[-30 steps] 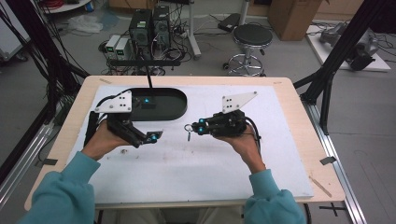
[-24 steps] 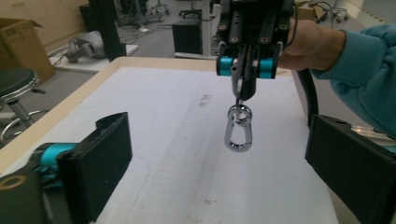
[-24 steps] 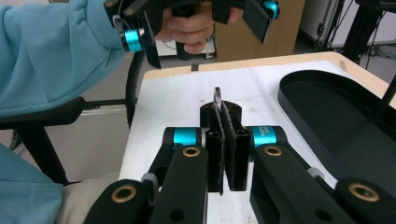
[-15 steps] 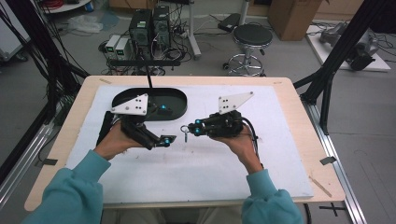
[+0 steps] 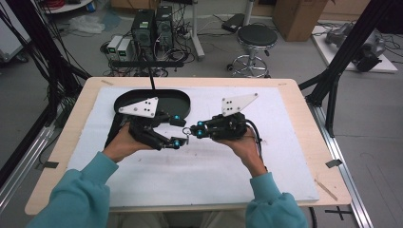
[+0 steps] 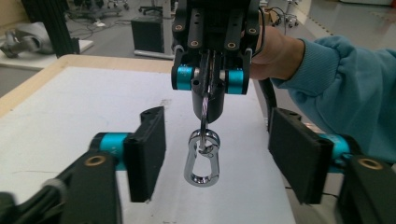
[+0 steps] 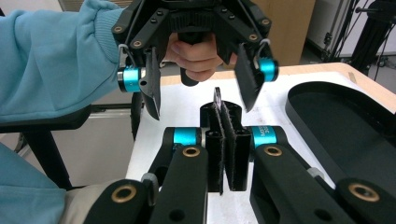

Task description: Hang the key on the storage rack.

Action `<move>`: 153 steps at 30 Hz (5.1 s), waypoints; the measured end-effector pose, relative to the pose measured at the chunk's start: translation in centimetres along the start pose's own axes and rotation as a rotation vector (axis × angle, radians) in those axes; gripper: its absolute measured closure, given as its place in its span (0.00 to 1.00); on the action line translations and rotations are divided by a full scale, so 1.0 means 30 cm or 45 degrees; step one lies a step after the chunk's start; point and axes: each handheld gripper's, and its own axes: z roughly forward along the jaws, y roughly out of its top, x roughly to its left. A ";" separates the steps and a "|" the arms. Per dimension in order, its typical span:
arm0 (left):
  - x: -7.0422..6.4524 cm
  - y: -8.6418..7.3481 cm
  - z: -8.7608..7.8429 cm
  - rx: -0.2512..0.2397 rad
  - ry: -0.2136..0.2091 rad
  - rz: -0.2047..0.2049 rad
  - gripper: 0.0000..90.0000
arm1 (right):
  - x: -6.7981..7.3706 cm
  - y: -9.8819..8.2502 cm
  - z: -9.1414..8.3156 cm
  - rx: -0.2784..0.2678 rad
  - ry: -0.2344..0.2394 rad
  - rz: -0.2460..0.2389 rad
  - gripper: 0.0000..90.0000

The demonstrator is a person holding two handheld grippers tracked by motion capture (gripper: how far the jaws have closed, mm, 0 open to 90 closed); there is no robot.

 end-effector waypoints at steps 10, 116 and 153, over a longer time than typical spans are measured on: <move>0.001 0.002 0.008 -0.019 -0.011 -0.014 0.66 | 0.002 0.000 -0.007 0.001 0.005 0.000 0.99; 0.413 0.203 -0.356 0.498 0.618 -0.084 0.98 | 0.161 -0.563 -0.378 -0.382 -0.987 0.134 0.01; 0.582 0.106 -0.389 0.590 0.790 -0.240 0.98 | 0.171 -0.611 -0.364 -0.436 -1.038 0.116 0.01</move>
